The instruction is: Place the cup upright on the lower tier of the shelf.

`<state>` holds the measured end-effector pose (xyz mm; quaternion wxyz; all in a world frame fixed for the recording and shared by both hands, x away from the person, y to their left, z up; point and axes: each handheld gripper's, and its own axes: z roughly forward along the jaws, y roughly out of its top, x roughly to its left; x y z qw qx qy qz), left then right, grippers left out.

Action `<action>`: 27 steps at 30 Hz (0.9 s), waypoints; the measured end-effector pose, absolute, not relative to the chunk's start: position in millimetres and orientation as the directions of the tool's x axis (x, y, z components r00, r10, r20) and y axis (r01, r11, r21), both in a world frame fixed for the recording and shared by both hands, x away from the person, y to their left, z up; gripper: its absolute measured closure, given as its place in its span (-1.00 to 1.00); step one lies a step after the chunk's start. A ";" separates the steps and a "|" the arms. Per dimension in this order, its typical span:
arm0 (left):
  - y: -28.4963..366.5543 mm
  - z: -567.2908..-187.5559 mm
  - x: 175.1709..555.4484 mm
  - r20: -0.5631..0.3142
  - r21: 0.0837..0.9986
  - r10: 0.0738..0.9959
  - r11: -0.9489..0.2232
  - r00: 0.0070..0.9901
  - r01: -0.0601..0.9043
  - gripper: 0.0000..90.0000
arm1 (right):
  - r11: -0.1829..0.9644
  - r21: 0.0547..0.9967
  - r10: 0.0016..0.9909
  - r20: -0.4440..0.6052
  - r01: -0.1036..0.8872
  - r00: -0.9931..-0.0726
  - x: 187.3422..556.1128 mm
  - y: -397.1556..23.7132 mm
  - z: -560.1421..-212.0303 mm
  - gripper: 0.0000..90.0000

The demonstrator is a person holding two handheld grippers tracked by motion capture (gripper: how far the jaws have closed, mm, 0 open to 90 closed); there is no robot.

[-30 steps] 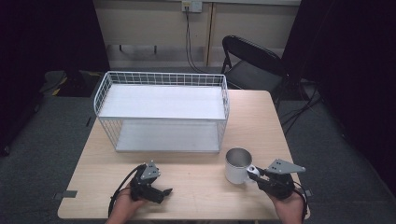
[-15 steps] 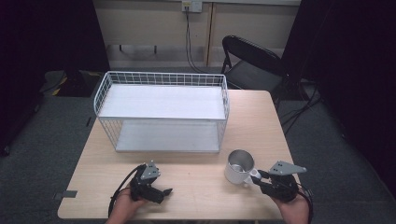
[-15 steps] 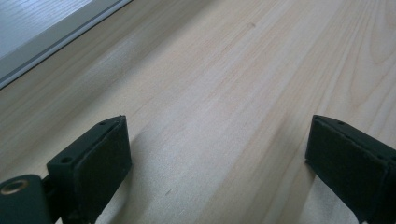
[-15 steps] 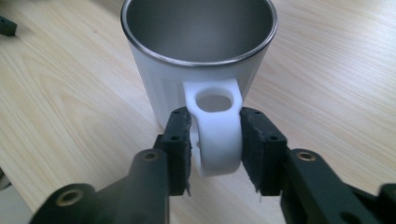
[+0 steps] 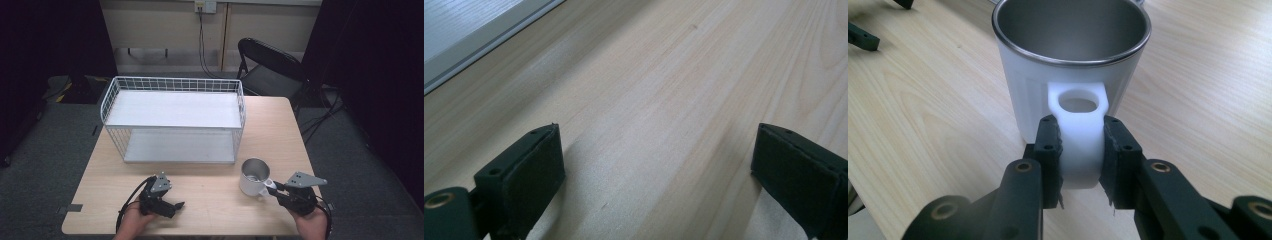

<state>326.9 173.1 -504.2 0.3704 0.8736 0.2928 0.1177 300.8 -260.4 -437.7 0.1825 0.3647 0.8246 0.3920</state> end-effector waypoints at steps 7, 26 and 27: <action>173.1 -504.2 326.9 -0.012 0.716 0.599 -0.554 0.801 0.425 -0.87 | 0.397 0.818 0.744 -0.021 0.416 -0.668 299.3 -254.0 -430.3 0.61; 173.1 -504.2 326.9 -0.011 0.716 0.599 -0.554 0.801 0.424 -0.86 | 0.382 0.840 0.692 0.016 0.384 -0.722 310.9 -213.2 -417.8 0.61; 173.2 -504.2 326.9 -0.011 0.716 0.599 -0.554 0.801 0.424 -0.86 | 0.381 0.842 0.692 0.015 0.382 -0.722 311.7 -211.0 -417.1 0.61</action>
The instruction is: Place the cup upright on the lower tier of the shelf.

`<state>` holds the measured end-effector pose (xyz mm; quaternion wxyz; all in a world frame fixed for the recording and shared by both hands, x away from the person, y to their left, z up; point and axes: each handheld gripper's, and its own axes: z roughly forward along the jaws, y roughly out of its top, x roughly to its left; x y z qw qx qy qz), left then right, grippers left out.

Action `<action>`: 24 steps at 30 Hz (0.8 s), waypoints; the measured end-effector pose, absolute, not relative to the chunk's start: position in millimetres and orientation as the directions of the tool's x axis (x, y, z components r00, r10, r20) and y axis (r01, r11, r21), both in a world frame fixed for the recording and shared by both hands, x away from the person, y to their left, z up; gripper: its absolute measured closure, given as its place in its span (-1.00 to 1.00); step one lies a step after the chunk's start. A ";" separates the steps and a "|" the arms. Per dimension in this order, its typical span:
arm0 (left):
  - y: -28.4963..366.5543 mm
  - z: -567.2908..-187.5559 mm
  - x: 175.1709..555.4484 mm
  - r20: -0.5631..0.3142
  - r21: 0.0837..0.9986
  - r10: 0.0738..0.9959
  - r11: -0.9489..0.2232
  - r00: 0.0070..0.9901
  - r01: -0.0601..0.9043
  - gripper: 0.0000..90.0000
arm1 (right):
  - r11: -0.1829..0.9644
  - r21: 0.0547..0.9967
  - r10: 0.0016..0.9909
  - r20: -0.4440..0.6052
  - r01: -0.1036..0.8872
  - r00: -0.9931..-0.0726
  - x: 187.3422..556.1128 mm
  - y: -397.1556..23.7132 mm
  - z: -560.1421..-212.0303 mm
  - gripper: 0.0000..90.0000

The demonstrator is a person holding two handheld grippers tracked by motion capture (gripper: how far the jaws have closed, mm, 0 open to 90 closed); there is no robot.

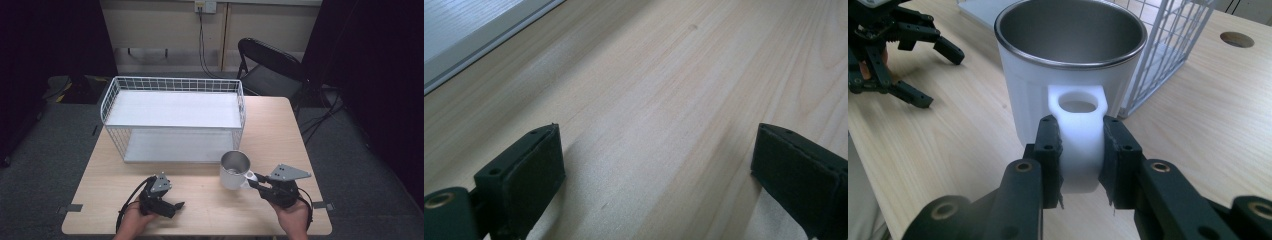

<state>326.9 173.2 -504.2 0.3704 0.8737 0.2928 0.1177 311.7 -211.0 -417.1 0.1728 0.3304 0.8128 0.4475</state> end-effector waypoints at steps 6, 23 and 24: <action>173.1 -504.2 326.9 -0.012 0.716 0.599 -0.554 0.801 0.425 -0.86 | 0.386 0.843 0.675 0.018 0.374 -0.738 317.3 -197.6 -413.3 0.61; 173.1 -504.2 326.8 -0.012 0.716 0.600 -0.554 0.800 0.425 -0.87 | 0.393 0.850 0.651 0.013 0.351 -0.759 330.9 -168.1 -406.4 0.61; 173.2 -504.2 326.8 -0.011 0.716 0.599 -0.554 0.800 0.425 -0.87 | 0.393 0.850 0.650 0.015 0.352 -0.760 331.4 -166.4 -406.1 0.61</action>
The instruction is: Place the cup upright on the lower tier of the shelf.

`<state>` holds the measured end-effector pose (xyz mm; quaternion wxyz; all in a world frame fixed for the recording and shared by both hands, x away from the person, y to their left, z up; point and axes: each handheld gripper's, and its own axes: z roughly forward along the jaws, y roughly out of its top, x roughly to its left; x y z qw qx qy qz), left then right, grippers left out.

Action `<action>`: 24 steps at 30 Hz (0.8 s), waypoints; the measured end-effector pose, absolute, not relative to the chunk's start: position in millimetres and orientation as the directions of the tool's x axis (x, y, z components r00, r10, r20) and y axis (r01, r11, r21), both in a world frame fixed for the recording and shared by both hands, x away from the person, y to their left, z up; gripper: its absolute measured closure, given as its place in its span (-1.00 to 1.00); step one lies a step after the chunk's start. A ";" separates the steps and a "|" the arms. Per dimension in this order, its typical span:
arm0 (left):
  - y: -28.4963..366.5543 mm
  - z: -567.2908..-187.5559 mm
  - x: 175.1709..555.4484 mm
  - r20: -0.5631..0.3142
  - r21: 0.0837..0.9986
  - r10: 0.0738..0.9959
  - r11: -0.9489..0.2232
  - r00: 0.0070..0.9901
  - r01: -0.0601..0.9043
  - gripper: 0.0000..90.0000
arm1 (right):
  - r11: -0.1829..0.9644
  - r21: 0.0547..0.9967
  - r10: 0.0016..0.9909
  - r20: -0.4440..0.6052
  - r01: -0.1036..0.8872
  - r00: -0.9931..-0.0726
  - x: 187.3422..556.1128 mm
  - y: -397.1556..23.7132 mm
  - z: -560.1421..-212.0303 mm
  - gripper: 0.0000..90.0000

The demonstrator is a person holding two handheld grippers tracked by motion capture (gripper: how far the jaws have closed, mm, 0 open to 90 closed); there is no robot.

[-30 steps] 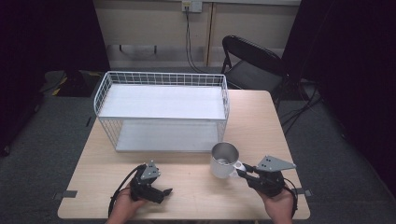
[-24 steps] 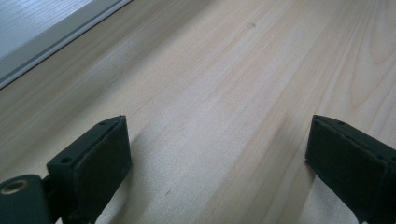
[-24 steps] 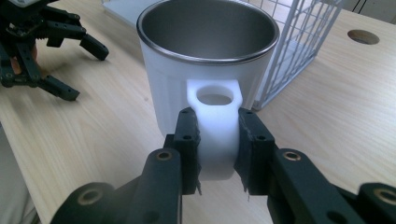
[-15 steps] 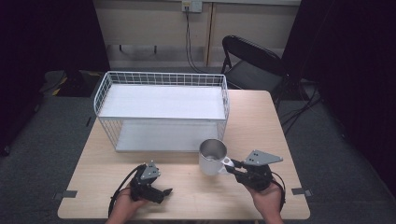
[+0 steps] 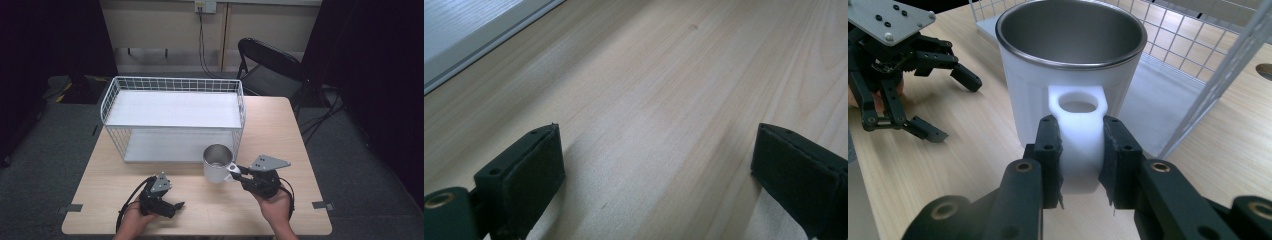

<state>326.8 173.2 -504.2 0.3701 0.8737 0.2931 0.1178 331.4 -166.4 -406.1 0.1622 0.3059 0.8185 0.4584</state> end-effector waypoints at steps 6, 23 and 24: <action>172.9 -504.4 326.9 -0.011 0.715 0.603 -0.553 0.797 0.428 -0.89 | 0.396 0.851 0.643 0.013 0.346 -0.766 336.1 -157.2 -404.4 0.61; 172.5 -504.5 326.8 -0.012 0.715 0.603 -0.553 0.797 0.429 -0.90 | 0.407 0.850 0.633 0.002 0.335 -0.774 352.8 -145.8 -399.4 0.61; 172.4 -504.6 326.9 -0.012 0.714 0.602 -0.554 0.798 0.428 -0.90 | 0.403 0.852 0.635 0.004 0.335 -0.773 354.1 -145.3 -398.8 0.61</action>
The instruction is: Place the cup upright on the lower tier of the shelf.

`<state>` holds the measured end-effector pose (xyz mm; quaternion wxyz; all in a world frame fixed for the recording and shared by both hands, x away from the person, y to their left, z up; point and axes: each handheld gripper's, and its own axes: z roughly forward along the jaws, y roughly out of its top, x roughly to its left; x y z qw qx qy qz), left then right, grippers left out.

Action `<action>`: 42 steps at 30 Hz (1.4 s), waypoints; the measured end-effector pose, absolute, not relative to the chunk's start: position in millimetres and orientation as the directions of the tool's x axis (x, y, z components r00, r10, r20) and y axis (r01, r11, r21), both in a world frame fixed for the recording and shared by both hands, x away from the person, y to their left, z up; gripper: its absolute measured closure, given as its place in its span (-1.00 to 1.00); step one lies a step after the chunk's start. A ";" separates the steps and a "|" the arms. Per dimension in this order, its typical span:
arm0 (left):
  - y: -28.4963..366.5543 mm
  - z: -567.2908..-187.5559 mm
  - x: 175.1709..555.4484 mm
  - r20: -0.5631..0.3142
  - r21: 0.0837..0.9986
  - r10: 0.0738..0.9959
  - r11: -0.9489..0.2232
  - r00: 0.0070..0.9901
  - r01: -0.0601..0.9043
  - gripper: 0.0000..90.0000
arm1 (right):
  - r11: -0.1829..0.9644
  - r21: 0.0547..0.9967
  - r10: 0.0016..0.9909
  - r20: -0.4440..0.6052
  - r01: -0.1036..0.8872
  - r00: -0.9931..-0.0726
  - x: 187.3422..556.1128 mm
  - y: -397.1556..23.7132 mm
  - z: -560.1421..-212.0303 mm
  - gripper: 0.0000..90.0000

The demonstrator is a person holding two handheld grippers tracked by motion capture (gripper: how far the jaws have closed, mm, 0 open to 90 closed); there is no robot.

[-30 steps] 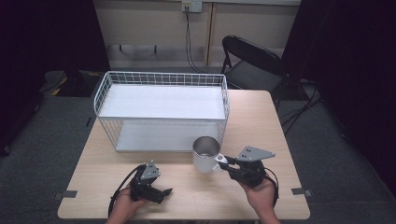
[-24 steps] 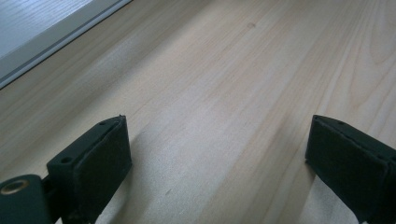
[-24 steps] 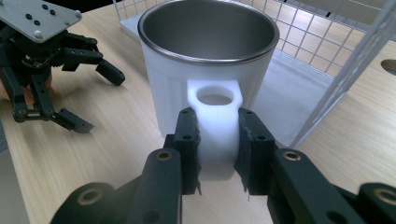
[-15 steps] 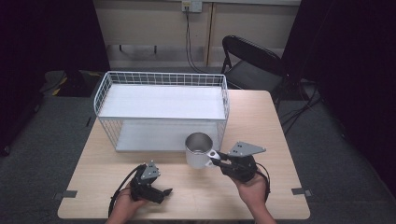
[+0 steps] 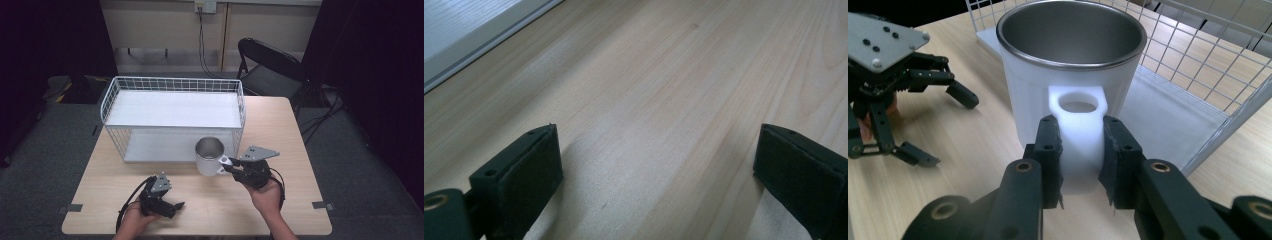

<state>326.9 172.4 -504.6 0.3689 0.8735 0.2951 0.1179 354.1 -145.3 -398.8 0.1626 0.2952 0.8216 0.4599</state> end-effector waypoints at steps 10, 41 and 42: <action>171.9 -504.7 327.0 -0.012 0.713 0.600 -0.556 0.800 0.428 -0.93 | 0.395 0.859 0.645 -0.006 0.327 -0.764 364.9 -135.7 -399.9 0.61; 171.3 -504.5 327.0 -0.012 0.705 0.596 -0.565 0.803 0.429 -0.96 | 0.391 0.872 0.673 -0.054 0.293 -0.738 386.0 -107.7 -403.0 0.61; 171.3 -504.6 327.0 -0.013 0.707 0.596 -0.563 0.803 0.429 -0.96 | 0.392 0.872 0.673 -0.056 0.292 -0.737 387.8 -105.1 -402.2 0.61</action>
